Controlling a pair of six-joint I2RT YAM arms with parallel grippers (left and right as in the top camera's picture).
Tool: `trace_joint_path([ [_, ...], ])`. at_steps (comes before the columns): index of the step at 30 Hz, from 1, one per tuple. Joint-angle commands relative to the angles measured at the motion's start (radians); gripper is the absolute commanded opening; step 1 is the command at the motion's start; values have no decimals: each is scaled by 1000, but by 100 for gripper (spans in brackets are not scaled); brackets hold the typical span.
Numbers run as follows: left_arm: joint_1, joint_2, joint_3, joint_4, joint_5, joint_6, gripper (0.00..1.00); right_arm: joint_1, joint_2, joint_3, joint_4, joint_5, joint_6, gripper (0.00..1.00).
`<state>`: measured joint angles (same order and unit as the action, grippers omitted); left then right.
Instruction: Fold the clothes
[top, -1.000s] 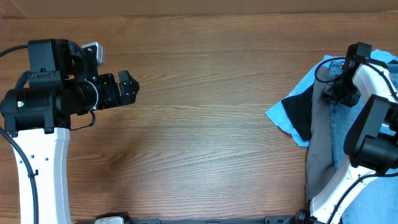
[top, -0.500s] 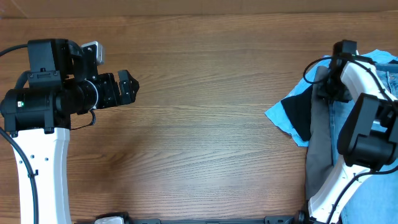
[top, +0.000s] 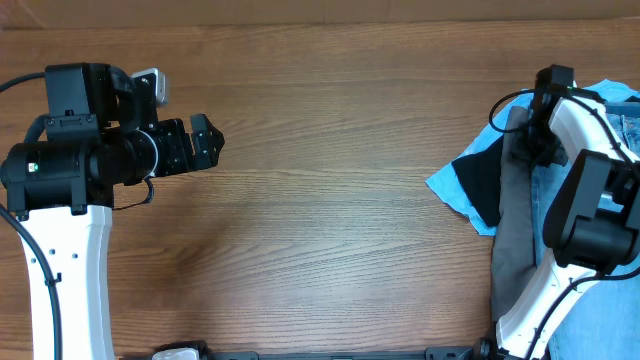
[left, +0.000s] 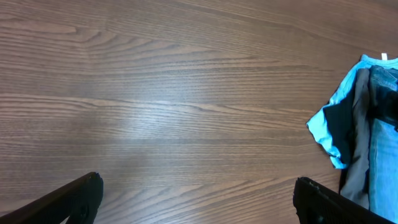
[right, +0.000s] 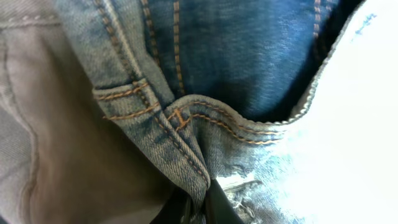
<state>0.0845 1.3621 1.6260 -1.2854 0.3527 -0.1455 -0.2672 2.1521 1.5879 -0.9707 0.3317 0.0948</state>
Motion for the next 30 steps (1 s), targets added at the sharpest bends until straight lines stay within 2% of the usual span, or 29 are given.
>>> trace_joint_path([
  [1,-6,9,26,0,14,26,100,-21,2,74,-35,-43,37,4],
  [6,-6,9,26,0,14,26,100,-58,-22,203,-107,-110,37,4],
  [11,-6,9,26,0,14,26,100,-99,-28,409,-250,-156,97,4],
  [16,-6,9,26,-4,14,26,100,-106,-36,584,-345,-217,84,6],
  [25,-6,9,26,-20,14,26,100,-98,-31,524,-363,-233,81,6],
  [26,-6,9,26,-22,14,26,100,-98,-31,510,-361,-233,81,12],
  [28,-6,9,26,-22,14,26,100,-98,-31,476,-357,-233,81,42],
  [30,-6,9,26,-21,14,26,100,-99,-31,436,-335,-233,81,59],
])
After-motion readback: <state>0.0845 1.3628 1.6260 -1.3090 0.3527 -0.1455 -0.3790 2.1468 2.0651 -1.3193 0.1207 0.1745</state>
